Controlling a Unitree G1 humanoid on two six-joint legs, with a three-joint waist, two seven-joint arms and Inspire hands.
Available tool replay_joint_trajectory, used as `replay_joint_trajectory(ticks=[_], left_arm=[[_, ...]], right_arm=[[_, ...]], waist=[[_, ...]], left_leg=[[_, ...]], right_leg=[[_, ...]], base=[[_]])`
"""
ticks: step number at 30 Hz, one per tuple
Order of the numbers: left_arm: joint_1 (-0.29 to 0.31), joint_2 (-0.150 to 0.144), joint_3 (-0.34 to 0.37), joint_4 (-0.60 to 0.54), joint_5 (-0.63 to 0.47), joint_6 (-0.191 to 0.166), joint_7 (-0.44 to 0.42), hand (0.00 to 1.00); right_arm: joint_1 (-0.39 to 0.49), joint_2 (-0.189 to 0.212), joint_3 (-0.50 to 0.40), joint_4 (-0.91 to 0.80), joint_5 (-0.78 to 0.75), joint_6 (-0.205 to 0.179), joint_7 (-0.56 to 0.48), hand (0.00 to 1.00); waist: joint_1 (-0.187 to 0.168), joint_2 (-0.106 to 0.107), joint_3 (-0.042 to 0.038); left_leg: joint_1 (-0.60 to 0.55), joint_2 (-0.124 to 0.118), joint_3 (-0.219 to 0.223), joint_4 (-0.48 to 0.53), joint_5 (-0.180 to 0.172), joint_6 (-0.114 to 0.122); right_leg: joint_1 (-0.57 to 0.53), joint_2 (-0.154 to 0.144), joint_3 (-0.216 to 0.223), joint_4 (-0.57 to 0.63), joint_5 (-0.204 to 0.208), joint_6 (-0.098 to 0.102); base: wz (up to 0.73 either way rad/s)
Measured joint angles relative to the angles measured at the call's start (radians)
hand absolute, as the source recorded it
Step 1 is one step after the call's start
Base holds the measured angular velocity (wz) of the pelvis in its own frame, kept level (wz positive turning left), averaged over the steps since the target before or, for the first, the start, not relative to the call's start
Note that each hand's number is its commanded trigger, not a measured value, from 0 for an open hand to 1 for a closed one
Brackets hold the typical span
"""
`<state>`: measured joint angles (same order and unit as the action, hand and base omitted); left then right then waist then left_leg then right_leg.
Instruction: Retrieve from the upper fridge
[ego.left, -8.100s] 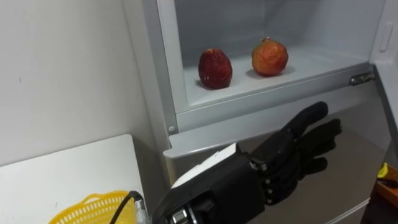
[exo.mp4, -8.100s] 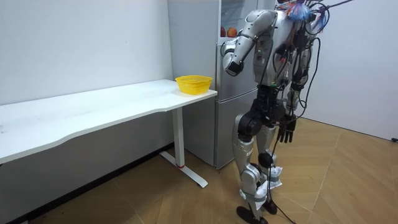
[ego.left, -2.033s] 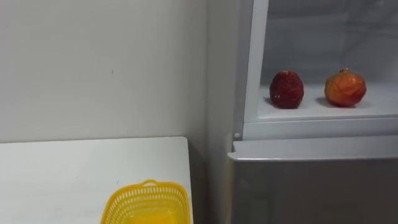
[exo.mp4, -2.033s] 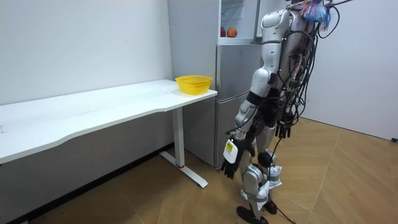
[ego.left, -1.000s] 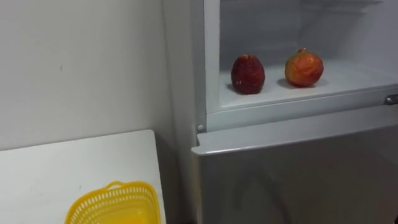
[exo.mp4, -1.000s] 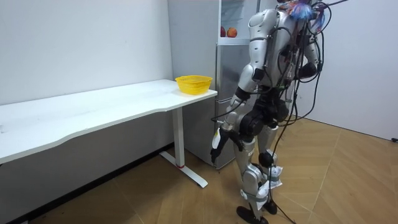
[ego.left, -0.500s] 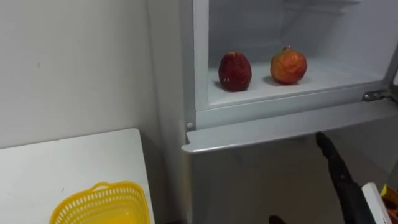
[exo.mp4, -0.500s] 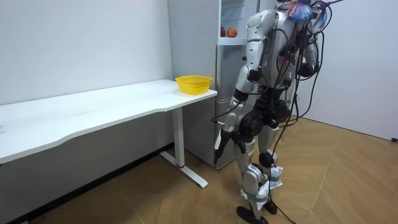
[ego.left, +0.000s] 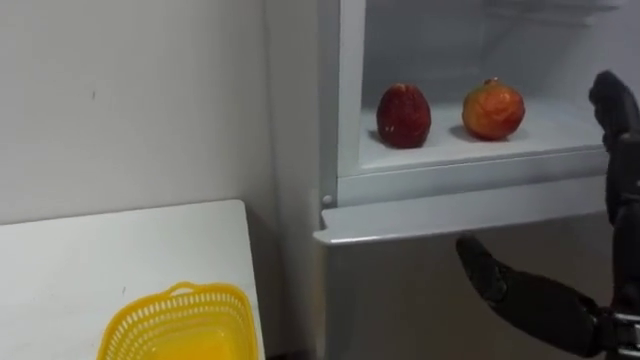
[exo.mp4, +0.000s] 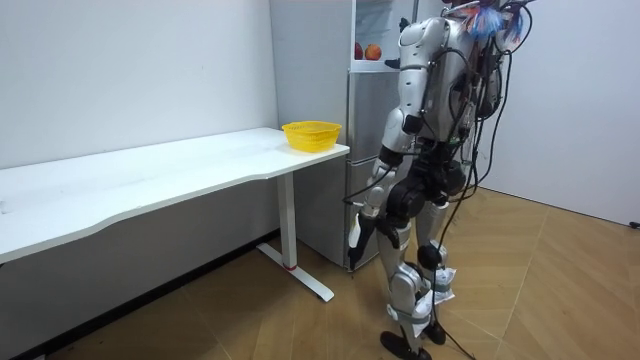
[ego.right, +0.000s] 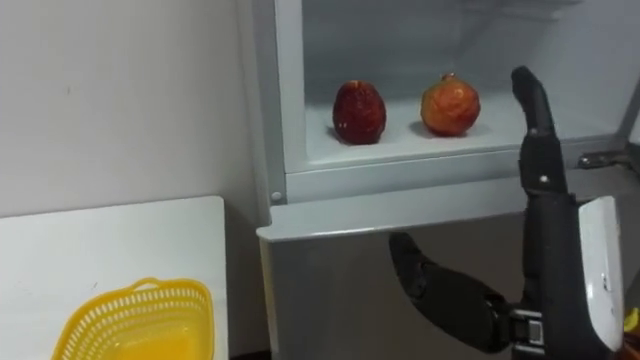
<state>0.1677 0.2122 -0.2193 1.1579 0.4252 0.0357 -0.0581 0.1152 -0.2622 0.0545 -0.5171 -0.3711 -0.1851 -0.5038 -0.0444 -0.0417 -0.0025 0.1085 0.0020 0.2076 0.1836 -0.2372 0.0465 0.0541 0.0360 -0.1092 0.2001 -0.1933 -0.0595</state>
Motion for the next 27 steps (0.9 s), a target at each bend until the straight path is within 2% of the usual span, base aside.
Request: replay_joint_trajectory(ticks=[2,6,8,13,16,19,23,27], left_arm=[[-0.001,0.001,0.000,0.000,0.000,0.001,0.005,0.00],[0.003,0.003,0.022,0.002,0.005,0.004,0.006,0.00],[0.002,0.003,0.038,0.000,0.011,0.003,0.006,0.00],[0.018,0.005,0.058,0.000,0.011,0.007,0.008,0.00],[0.022,0.004,0.059,-0.008,0.011,0.008,0.006,0.00],[0.019,0.001,0.061,-0.023,0.012,0.008,0.004,0.00],[0.015,0.001,0.062,-0.031,0.012,0.009,-0.003,0.00],[0.005,0.001,0.061,-0.035,0.012,0.020,-0.013,0.00]], right_arm=[[-0.034,-0.005,-0.001,0.018,0.014,0.001,-0.012,0.00],[-0.143,-0.016,-0.033,0.098,0.015,0.001,-0.044,0.00],[-0.185,-0.016,-0.061,0.126,0.016,0.001,-0.059,0.00],[-0.299,-0.021,-0.126,0.218,0.021,-0.008,-0.112,0.00],[-0.313,-0.021,-0.128,0.226,0.024,-0.008,-0.123,0.00],[-0.338,-0.021,-0.126,0.242,0.032,0.000,-0.125,0.00],[-0.378,-0.021,-0.123,0.264,0.053,0.006,-0.113,0.00],[-0.404,-0.021,-0.116,0.311,0.067,0.014,-0.106,0.00]], waist=[[0.001,-0.010,0.0027],[0.012,-0.030,-0.0004],[0.025,-0.030,-0.0006],[0.025,-0.020,-0.0002],[0.026,-0.015,0.0000],[0.049,-0.001,0.0019],[0.061,-0.001,0.0002],[0.075,-0.011,0.0000]], left_leg=[[-0.003,-0.001,-0.006,0.003,0.000,0.000],[-0.018,-0.001,-0.021,0.007,0.000,0.000],[-0.018,-0.001,-0.025,0.007,0.000,0.000],[-0.017,-0.006,-0.060,0.012,0.000,0.001],[-0.022,-0.008,-0.072,0.014,0.000,0.001],[-0.028,-0.010,-0.072,0.015,0.003,0.003],[-0.026,-0.011,-0.075,0.015,0.006,0.003],[-0.026,-0.013,-0.086,0.022,0.007,0.003]], right_leg=[[0.000,-0.002,-0.005,0.000,0.000,0.000],[0.007,-0.005,-0.028,-0.014,0.004,0.000],[0.013,-0.005,-0.032,-0.017,0.008,0.001],[0.018,-0.012,-0.068,-0.017,0.008,0.001],[0.016,-0.015,-0.083,-0.018,0.007,0.001],[0.016,-0.016,-0.084,-0.016,0.007,0.001],[0.022,-0.017,-0.086,-0.017,0.007,0.001],[0.038,-0.018,-0.093,-0.029,0.008,0.002]], base=[[0.10],[0.13],[0.10],[0.17],[0.12],[0.01],[0.04],[0.09]])
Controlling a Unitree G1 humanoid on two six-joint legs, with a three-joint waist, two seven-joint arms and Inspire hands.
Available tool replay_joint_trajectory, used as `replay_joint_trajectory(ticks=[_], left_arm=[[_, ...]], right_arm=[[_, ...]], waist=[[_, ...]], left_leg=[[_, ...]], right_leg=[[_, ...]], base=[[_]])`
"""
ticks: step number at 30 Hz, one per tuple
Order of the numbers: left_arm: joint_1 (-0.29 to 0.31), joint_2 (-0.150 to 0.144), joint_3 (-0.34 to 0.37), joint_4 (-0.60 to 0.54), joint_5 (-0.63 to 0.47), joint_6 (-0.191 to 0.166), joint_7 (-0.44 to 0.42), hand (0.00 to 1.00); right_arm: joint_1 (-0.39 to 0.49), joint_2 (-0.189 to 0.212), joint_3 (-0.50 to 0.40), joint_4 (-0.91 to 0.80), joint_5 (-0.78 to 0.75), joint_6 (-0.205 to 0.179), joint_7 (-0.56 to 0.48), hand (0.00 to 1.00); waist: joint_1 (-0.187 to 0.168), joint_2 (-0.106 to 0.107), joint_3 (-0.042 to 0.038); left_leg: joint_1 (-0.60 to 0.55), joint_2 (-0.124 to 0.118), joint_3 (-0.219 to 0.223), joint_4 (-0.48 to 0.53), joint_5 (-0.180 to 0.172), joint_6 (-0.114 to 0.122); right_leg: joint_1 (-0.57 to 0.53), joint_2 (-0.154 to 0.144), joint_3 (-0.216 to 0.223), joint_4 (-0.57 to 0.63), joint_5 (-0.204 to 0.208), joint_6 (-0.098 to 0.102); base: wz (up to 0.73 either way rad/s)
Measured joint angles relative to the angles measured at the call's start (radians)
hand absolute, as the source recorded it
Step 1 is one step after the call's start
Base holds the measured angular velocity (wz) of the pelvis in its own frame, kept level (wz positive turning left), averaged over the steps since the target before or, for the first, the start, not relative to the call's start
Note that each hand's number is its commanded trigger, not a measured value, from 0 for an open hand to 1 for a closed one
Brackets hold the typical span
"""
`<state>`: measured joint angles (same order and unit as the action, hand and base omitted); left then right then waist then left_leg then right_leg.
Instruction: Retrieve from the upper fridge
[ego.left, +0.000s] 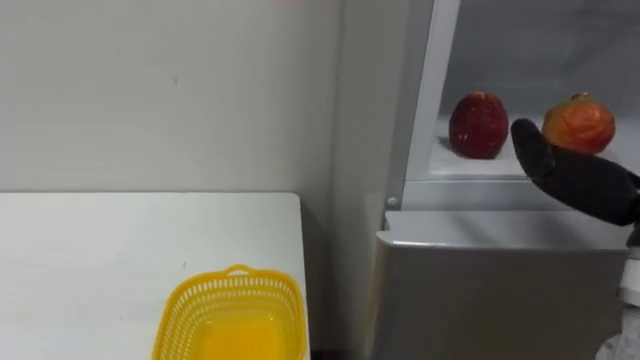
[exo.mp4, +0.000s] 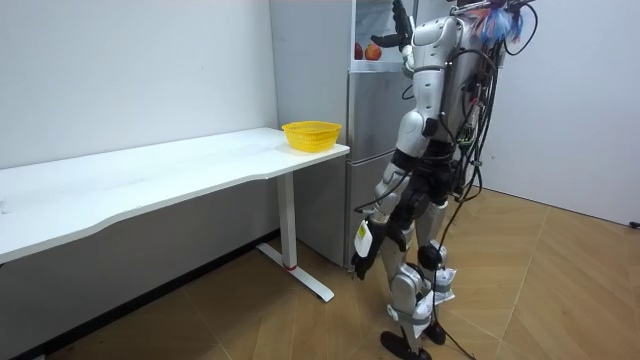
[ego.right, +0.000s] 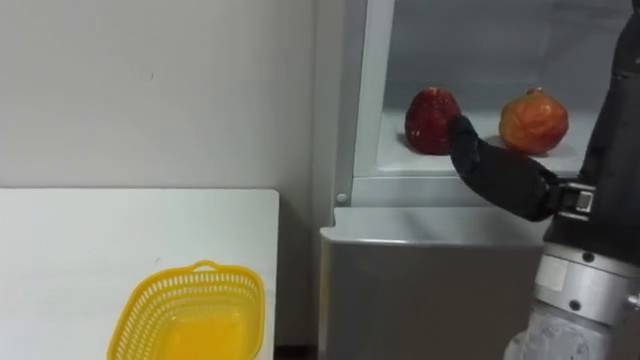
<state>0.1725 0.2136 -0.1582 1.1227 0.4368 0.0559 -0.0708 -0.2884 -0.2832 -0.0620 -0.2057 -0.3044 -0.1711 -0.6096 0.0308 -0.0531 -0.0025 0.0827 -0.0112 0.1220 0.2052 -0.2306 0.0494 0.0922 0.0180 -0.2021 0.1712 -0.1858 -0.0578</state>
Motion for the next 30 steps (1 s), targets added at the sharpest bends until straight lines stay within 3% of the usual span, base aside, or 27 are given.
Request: replay_joint_trajectory(ticks=[7,20,25,30], left_arm=[[-0.002,0.003,0.000,-0.001,-0.005,0.010,-0.008,0.00],[-0.005,0.001,0.016,-0.015,0.018,0.028,-0.007,0.00],[-0.006,0.005,0.040,-0.016,0.036,0.029,-0.006,0.00],[-0.004,0.002,0.060,-0.034,0.038,0.031,-0.009,0.00]], right_arm=[[-0.068,-0.039,0.001,0.148,0.074,0.040,0.031,0.00],[-0.130,-0.049,0.006,0.233,0.104,0.072,0.090,0.00],[-0.177,-0.081,0.006,0.254,0.150,0.078,0.111,0.00],[-0.178,-0.082,0.006,0.285,0.170,0.094,0.160,0.00]], waist=[[0.004,-0.017,0.0050],[0.007,-0.019,0.0027],[0.010,-0.035,-0.0008],[0.027,-0.049,0.0043]], left_leg=[[-0.004,-0.002,-0.020,0.007,0.000,0.000],[-0.018,-0.002,-0.028,0.009,0.000,0.000],[-0.016,-0.002,-0.038,0.010,0.001,-0.001],[-0.018,-0.002,-0.041,0.017,0.001,-0.001]], right_leg=[[0.005,-0.002,-0.021,-0.004,0.000,0.000],[-0.009,-0.002,-0.026,-0.001,0.000,0.000],[-0.005,-0.002,-0.034,-0.001,0.000,0.000],[-0.004,-0.004,-0.040,0.003,0.001,-0.001]], base=[[0.08],[0.01],[0.04],[0.02]])
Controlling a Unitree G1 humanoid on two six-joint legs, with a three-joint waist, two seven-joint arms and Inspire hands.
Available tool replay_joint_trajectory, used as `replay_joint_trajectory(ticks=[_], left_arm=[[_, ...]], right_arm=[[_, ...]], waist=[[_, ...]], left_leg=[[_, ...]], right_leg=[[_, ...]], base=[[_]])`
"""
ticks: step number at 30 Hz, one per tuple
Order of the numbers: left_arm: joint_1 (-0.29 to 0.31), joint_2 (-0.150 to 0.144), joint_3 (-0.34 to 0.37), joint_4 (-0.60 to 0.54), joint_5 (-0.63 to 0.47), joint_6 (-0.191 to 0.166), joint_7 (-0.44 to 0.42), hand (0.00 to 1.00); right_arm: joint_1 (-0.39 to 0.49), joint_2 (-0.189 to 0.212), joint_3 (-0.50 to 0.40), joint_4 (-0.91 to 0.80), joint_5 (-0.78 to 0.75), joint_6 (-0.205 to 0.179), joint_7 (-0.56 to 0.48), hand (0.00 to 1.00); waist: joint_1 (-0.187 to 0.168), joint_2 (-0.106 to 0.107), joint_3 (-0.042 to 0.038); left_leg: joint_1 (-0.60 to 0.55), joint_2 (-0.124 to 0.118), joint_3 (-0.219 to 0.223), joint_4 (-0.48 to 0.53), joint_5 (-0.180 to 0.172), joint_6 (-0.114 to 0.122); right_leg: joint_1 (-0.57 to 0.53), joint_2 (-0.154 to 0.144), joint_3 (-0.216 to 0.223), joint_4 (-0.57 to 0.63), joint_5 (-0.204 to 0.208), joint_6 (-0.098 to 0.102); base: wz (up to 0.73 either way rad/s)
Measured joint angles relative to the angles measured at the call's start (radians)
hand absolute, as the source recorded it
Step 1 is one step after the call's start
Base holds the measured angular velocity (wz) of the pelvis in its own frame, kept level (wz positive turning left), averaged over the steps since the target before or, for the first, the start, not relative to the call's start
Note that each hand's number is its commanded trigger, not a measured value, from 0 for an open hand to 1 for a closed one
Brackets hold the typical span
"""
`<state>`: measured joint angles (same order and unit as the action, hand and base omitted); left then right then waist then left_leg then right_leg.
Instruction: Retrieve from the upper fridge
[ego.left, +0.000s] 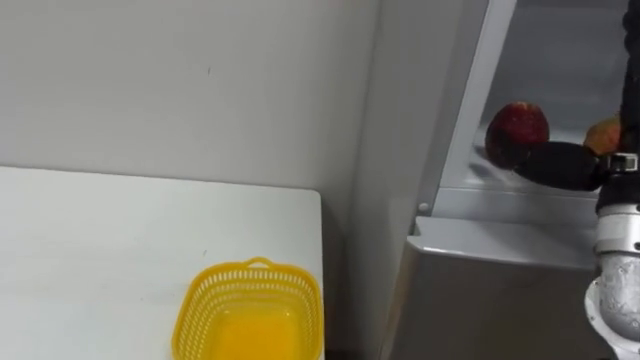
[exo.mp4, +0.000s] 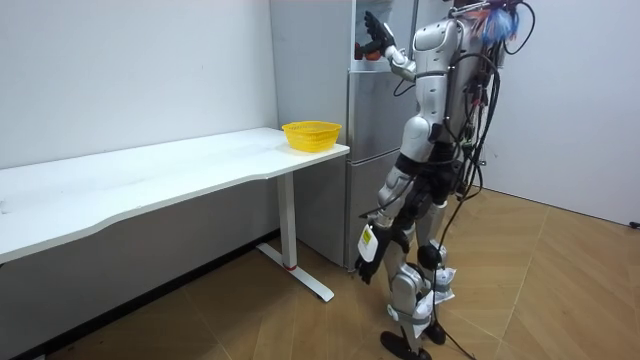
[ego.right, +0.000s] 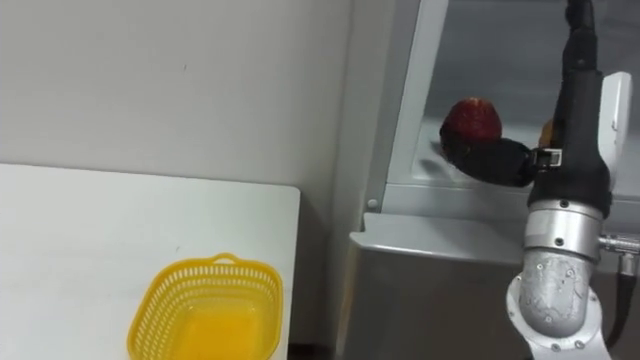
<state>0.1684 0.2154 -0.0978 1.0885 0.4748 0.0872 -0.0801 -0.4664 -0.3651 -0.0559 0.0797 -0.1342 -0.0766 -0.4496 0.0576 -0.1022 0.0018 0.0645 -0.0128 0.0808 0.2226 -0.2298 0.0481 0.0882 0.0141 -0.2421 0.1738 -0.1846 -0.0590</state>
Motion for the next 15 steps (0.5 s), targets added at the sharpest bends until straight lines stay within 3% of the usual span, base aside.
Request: replay_joint_trajectory(ticks=[10,15], left_arm=[[0.003,0.001,0.028,-0.009,0.022,0.016,-0.041,0.00],[0.002,0.001,0.028,-0.009,0.030,0.016,-0.050,0.00]], right_arm=[[-0.006,0.000,0.001,0.033,0.003,0.013,0.103,0.00],[-0.006,0.000,0.001,0.034,0.010,0.012,0.109,0.00]], waist=[[0.009,0.008,0.0051],[0.010,0.012,0.0038]], left_leg=[[-0.007,-0.001,-0.003,0.000,0.000,0.000],[-0.007,-0.001,-0.004,0.000,0.000,0.000]], right_leg=[[-0.002,-0.004,-0.008,0.015,0.000,0.000],[-0.002,-0.004,-0.008,0.015,0.000,0.000]], base=[[0.01],[0.00]])
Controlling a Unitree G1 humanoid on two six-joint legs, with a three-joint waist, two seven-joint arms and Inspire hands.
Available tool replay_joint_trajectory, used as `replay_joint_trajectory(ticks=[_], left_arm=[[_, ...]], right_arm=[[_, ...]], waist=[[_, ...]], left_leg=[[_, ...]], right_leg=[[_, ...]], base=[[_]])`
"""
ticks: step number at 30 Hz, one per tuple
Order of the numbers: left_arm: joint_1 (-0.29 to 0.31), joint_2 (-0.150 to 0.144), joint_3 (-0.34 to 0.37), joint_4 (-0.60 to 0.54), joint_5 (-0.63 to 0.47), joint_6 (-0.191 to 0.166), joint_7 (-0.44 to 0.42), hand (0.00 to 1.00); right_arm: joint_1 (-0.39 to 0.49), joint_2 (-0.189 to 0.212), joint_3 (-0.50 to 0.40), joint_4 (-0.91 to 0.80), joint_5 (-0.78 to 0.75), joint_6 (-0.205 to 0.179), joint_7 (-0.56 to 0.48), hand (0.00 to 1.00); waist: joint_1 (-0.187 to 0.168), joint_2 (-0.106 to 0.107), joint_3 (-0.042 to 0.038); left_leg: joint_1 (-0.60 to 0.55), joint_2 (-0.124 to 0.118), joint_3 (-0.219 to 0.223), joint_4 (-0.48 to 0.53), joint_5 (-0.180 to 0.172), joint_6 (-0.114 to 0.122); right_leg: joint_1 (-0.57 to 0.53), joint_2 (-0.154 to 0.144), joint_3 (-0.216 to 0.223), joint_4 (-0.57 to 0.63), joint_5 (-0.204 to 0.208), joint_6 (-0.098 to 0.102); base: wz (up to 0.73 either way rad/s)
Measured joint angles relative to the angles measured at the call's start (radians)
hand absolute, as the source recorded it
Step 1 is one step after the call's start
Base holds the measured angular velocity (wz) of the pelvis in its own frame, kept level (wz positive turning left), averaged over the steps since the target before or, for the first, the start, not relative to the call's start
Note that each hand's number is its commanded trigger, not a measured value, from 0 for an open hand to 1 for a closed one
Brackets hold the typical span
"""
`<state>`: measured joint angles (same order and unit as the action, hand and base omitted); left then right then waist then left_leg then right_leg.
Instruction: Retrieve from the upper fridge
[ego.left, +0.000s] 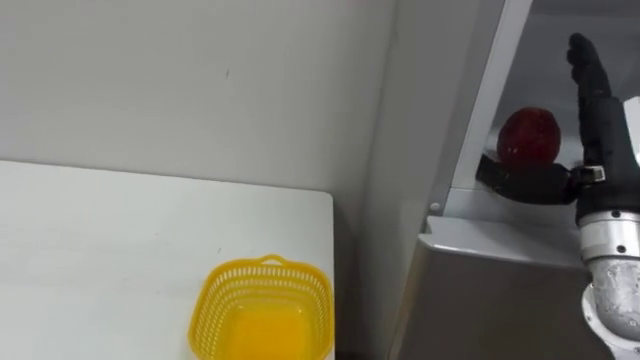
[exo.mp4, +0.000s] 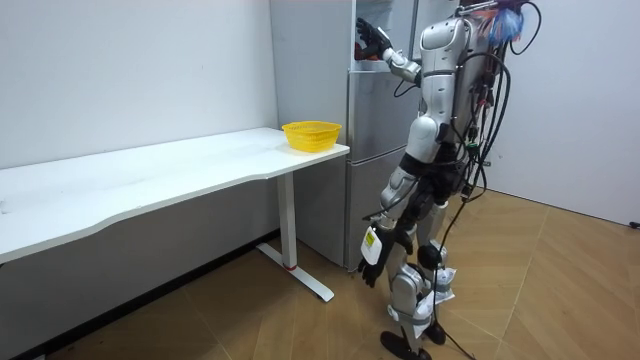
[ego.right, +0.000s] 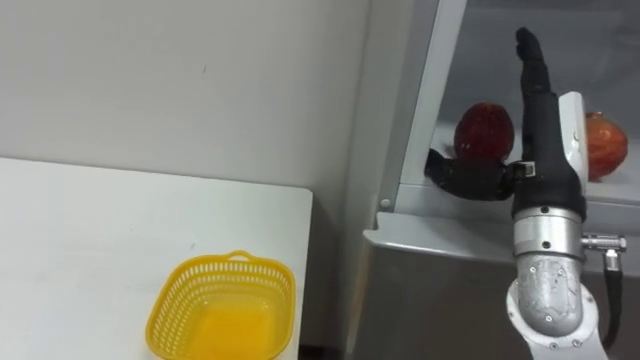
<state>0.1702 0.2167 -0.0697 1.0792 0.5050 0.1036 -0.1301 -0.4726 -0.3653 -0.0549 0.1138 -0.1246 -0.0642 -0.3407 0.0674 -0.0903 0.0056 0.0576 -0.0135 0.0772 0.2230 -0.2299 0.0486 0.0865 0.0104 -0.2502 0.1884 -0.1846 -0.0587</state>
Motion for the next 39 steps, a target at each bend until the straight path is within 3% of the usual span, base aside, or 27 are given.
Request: replay_joint_trajectory(ticks=[5,7,12,19,25,34,35,36,37,39], left_arm=[[-0.003,0.000,0.010,0.000,0.000,0.011,-0.008,0.00],[-0.005,0.000,0.019,0.000,0.000,0.026,-0.008,0.00],[0.005,-0.001,0.042,-0.016,0.007,0.062,-0.012,0.00],[0.022,0.000,0.047,-0.042,0.007,0.096,-0.015,0.00],[0.019,0.001,0.046,-0.043,-0.001,0.101,-0.012,0.00],[0.013,0.004,0.047,-0.043,-0.001,0.109,-0.006,0.00],[0.014,0.004,0.047,-0.043,-0.001,0.109,-0.005,0.00],[0.014,0.004,0.047,-0.043,-0.001,0.109,-0.002,0.00],[0.015,0.004,0.047,-0.043,-0.001,0.109,0.002,0.00],[0.015,0.005,0.047,-0.043,-0.001,0.110,0.008,0.00]], right_arm=[[-0.001,-0.004,0.000,0.035,0.071,0.002,0.029,0.00],[-0.012,-0.004,0.000,0.057,0.092,0.015,0.038,0.00],[-0.042,-0.007,-0.001,0.114,0.169,0.052,0.064,0.00],[-0.092,-0.037,-0.002,0.195,0.256,0.079,0.150,0.00],[-0.147,-0.070,0.006,0.277,0.300,0.101,0.203,0.00],[-0.203,-0.117,0.024,0.373,0.378,0.110,0.319,0.00],[-0.207,-0.118,0.024,0.381,0.378,0.110,0.328,0.18],[-0.214,-0.121,0.024,0.391,0.379,0.111,0.343,0.43],[-0.215,-0.128,0.026,0.395,0.385,0.111,0.352,0.80],[-0.216,-0.138,0.033,0.409,0.387,0.109,0.370,1.00]], waist=[[-0.005,0.002,-0.0053],[-0.005,0.005,-0.0111],[-0.005,0.010,-0.0145],[-0.007,0.003,-0.0140],[-0.007,-0.015,-0.0061],[-0.012,-0.017,-0.0065],[-0.012,-0.017,-0.0065],[-0.011,-0.018,-0.0069],[-0.011,-0.019,-0.0079],[-0.011,-0.021,-0.0103]], left_leg=[[0.001,0.000,-0.001,0.000,0.000,0.000],[0.002,0.000,-0.001,0.000,0.000,0.000],[0.008,0.000,0.000,0.000,0.000,0.001],[0.007,-0.003,0.002,0.002,0.002,0.003],[0.007,-0.002,0.002,0.008,0.002,0.003],[0.007,-0.002,0.002,0.015,0.002,0.003],[0.007,-0.002,0.002,0.015,0.002,0.003],[0.007,-0.002,0.002,0.015,0.002,0.003],[0.007,-0.002,0.001,0.015,0.002,0.003],[0.008,-0.002,0.001,0.016,0.002,0.003]], right_leg=[[0.002,0.000,-0.001,0.000,0.000,0.000],[0.004,0.000,-0.001,0.000,0.000,0.000],[0.010,-0.001,-0.003,0.000,0.000,0.000],[0.010,-0.003,0.000,-0.002,-0.001,0.000],[0.012,-0.004,-0.002,-0.003,0.000,0.000],[0.014,-0.005,-0.003,-0.004,0.000,0.000],[0.014,-0.005,-0.003,-0.004,0.000,-0.001],[0.014,-0.005,-0.003,-0.004,0.000,-0.001],[0.014,-0.005,-0.004,-0.004,0.001,-0.001],[0.014,-0.005,-0.004,-0.004,0.001,-0.001]], base=[[0.00],[0.00],[0.00],[0.00],[0.00],[0.00],[0.00],[0.00],[0.00],[0.00]])
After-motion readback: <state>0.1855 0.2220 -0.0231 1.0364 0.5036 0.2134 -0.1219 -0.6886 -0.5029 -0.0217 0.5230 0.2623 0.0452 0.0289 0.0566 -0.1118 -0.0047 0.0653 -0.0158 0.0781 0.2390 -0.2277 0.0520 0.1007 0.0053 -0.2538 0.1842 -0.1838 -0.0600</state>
